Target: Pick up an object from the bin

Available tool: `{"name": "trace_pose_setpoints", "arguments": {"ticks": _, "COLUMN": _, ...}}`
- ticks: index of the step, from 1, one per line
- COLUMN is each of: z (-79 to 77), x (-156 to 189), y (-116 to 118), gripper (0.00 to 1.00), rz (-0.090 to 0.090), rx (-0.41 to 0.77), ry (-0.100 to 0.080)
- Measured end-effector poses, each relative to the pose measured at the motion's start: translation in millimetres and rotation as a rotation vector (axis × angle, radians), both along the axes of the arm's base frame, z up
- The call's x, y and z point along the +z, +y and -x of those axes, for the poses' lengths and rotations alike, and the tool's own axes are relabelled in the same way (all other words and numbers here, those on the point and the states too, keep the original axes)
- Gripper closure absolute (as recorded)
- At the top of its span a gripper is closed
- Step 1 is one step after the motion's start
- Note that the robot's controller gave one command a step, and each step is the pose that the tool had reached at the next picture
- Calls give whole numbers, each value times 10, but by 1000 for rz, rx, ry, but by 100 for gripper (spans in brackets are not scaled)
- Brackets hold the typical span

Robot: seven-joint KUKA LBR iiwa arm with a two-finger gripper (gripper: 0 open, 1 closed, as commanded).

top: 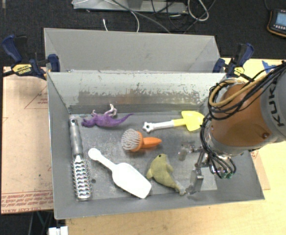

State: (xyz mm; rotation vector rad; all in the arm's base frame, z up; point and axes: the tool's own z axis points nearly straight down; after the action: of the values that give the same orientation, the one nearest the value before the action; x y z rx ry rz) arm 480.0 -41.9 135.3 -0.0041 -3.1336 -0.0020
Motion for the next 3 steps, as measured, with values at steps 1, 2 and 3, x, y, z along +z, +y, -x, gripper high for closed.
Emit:
{"name": "trace_pose_setpoints", "arguments": {"ticks": 1, "z": -21, "x": 33, "y": 3, "gripper": 0, "rz": 1, "rx": 2, "ry": -8}}
{"name": "trace_pose_setpoints", "arguments": {"ticks": 2, "z": -52, "x": -640, "y": 402, "gripper": 0, "rz": -1, "rx": -150, "ry": -22}}
{"name": "trace_pose_setpoints", "arguments": {"ticks": 3, "z": -103, "x": 26, "y": 449, "gripper": 0, "rz": 2, "rx": -184, "ry": -15}}
